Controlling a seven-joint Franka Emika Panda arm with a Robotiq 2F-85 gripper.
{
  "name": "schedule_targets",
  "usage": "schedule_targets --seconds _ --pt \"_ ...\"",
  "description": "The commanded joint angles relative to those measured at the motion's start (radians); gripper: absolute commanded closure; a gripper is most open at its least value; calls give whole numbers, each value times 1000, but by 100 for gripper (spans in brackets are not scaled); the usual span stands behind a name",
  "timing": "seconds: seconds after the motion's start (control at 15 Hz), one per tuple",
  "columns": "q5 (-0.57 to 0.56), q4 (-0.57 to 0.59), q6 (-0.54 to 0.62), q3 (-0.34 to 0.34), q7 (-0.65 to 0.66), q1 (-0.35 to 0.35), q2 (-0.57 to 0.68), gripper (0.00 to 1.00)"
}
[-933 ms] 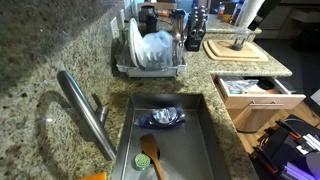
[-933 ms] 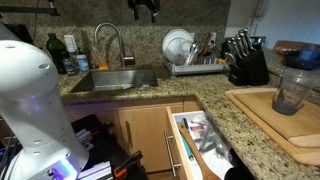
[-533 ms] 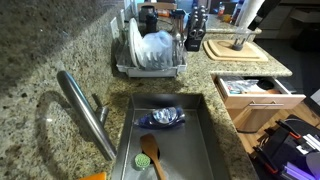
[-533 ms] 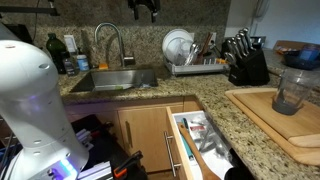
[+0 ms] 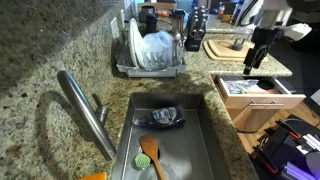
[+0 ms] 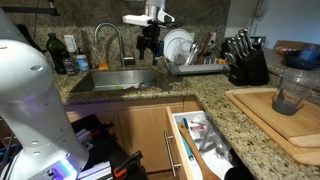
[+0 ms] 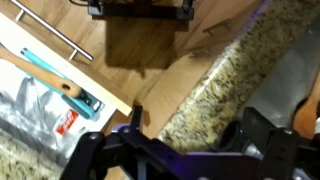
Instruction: Close the open drawer on the right
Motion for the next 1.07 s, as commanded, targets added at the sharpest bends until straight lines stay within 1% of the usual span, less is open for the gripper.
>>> schedule_targets --seconds 0.0,0.07,0.13,0.33,0.4,0.47,0.6,0.67,0.8,0.87,0.93,1.0 --pt "-75 -104 -15 -10 46 -69 61 0" --pt "-94 -85 -95 -7 56 -73 37 0" --pt "-64 -81 -24 -6 25 -63 66 0" --pt "-80 -84 -68 -8 38 -73 59 0" --pt "-81 -97 -35 -14 33 -77 111 0" --pt "-99 -129 15 -20 69 -93 164 0" --pt "-93 -150 11 -42 93 -116 245 0" --pt "-99 -167 44 -53 127 -131 290 0" --pt "-113 -201 202 -85 196 -160 390 0" --pt "-96 -185 101 -62 152 -133 301 0" --pt "-99 -191 132 -72 155 -141 342 0" --pt "-99 -186 131 -72 153 -141 357 0"
